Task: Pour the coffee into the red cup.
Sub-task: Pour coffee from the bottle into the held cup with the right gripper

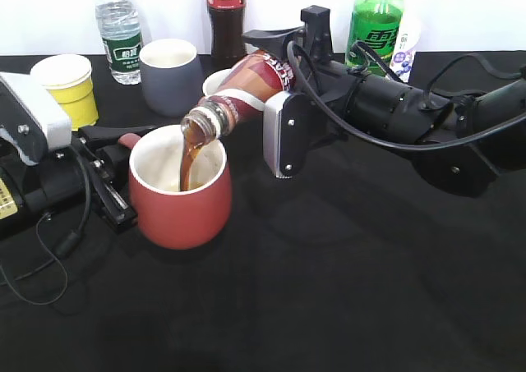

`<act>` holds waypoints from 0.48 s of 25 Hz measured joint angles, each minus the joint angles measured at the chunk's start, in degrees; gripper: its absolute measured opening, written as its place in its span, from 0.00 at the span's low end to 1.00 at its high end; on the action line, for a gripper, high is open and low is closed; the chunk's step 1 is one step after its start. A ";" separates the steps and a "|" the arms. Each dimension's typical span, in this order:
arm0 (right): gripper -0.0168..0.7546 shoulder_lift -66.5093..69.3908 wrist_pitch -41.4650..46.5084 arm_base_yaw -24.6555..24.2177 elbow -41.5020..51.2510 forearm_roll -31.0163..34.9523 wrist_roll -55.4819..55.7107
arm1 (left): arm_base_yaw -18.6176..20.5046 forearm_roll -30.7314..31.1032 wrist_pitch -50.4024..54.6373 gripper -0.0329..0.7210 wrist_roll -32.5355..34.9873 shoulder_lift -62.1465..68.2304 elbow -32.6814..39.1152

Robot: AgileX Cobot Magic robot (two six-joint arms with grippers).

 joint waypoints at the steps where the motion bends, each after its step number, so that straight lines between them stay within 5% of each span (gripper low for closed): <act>1: 0.71 0.00 0.00 0.00 0.00 0.00 -0.05 | 0.00 0.00 0.00 0.13 0.04 0.00 0.00; 12: 0.71 0.00 -0.43 0.00 -0.18 0.55 -0.49 | 0.00 0.20 0.11 0.13 0.17 0.00 0.00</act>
